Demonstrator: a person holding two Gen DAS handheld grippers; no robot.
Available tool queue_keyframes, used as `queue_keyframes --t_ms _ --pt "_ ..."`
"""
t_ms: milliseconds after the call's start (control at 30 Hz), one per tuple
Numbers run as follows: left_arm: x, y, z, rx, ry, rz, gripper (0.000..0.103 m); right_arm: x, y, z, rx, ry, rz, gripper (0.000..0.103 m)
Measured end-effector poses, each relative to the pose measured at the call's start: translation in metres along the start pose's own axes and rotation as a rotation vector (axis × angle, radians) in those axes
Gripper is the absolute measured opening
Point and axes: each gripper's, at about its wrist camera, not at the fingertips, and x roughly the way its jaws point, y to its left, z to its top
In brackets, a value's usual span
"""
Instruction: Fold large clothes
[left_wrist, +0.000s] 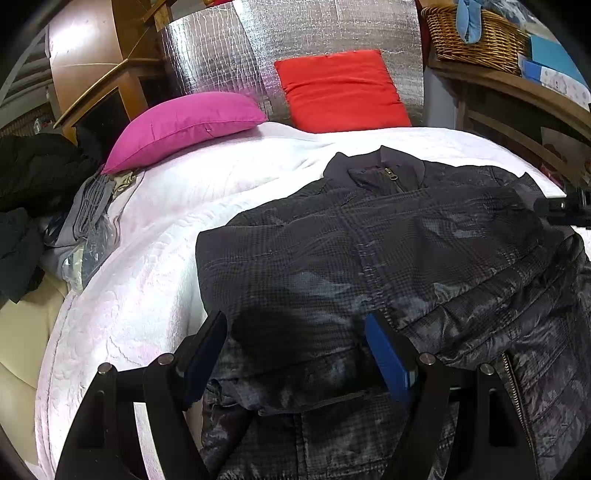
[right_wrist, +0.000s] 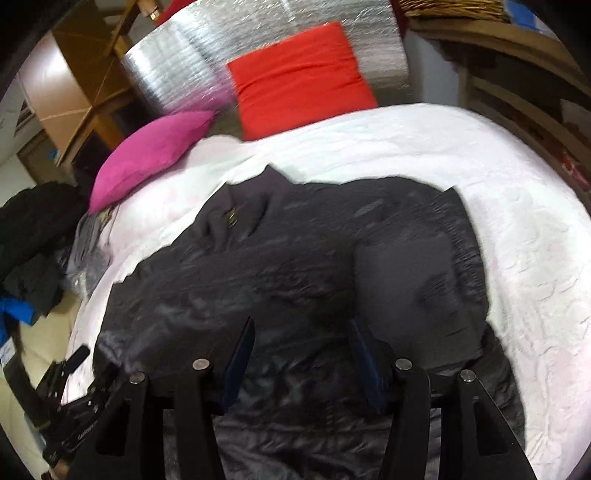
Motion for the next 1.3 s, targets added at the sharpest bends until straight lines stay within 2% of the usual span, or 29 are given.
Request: queue_keyframes --t_ms 300,433,567,667,700,800,867,967,1100,1233,1300 --pt "0.003 0.002 0.0 -0.009 0.012 0.002 0.078 0.035 0.013 -0.01 -0.066 0.111 -0.025 0.057" --pt "0.005 0.014 0.005 -0.044 0.012 0.016 0.078 0.022 0.013 -0.005 -0.046 0.08 0.019 0.057" --pt "0.008 0.049 0.015 -0.188 0.0 0.03 0.078 0.006 0.008 0.005 0.004 0.006 0.098 0.057" --pt "0.022 0.058 0.019 -0.216 0.032 0.06 0.078 0.013 0.016 0.006 0.002 0.016 0.123 0.057" --pt "0.028 0.059 0.02 -0.217 0.05 0.066 0.078 0.018 0.02 0.005 -0.004 0.027 0.124 0.057" --pt "0.054 0.051 0.014 -0.196 0.168 0.081 0.078 0.042 0.03 -0.003 -0.045 0.094 0.089 0.056" --pt "0.061 0.047 0.012 -0.18 0.191 0.091 0.078 0.057 0.037 -0.01 -0.088 0.124 0.036 0.056" --pt "0.054 0.049 0.014 -0.184 0.169 0.09 0.078 0.048 0.042 -0.01 -0.114 0.117 0.027 0.056" --pt "0.036 0.051 0.017 -0.208 0.101 0.034 0.078 0.031 0.044 -0.012 -0.114 0.137 0.096 0.056" --pt "0.023 0.036 0.019 -0.134 0.066 -0.014 0.078 0.028 0.05 -0.024 -0.141 0.22 0.124 0.056" --pt "0.03 0.024 0.015 -0.069 0.093 -0.004 0.078 0.031 0.049 -0.027 -0.148 0.257 0.118 0.057"
